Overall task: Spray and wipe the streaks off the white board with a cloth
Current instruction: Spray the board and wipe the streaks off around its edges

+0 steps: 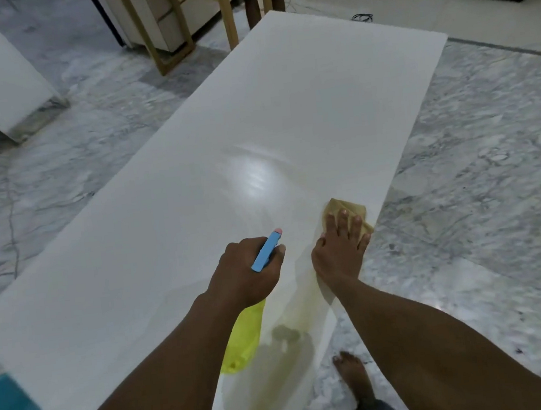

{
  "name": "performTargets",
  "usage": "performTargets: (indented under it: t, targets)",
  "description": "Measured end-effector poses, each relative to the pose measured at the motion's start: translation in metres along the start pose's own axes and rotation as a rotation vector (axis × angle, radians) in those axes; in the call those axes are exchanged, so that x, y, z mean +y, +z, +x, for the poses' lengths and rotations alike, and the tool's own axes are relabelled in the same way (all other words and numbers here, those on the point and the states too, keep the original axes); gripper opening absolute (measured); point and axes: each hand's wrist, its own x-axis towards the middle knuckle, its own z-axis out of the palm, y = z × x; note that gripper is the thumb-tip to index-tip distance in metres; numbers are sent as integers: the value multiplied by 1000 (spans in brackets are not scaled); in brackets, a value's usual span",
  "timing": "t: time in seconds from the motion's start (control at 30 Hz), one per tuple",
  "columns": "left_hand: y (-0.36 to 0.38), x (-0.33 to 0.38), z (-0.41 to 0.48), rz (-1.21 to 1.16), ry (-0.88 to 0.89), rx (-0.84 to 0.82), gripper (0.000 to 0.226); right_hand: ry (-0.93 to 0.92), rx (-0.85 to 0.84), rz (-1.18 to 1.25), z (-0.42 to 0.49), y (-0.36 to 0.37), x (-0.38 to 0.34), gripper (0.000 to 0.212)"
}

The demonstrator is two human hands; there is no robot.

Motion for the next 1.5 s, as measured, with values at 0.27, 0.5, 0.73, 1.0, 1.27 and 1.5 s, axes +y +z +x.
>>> performTargets:
  t: [0.27,0.5,0.73,1.0,1.27,1.5]
  targets:
    - [-26,-86,-117,15,35,-66,41,52,14,9,-133,32,-13,57]
    - [-39,-122,-164,84,42,-75,42,82,-1,49,-198,47,-24,57]
    - [-39,-131,-194,62,84,-73,40,48,40,44,-253,61,-36,58]
    - [-56,-173,-249,101,156,-112,41,57,34,52,-330,84,-58,58]
    - [-81,-255,-326,141,296,-152,44,51,67,49,-450,138,-87,59]
    - [-90,-301,-375,114,360,-213,42,-14,170,55,-530,159,-99,68]
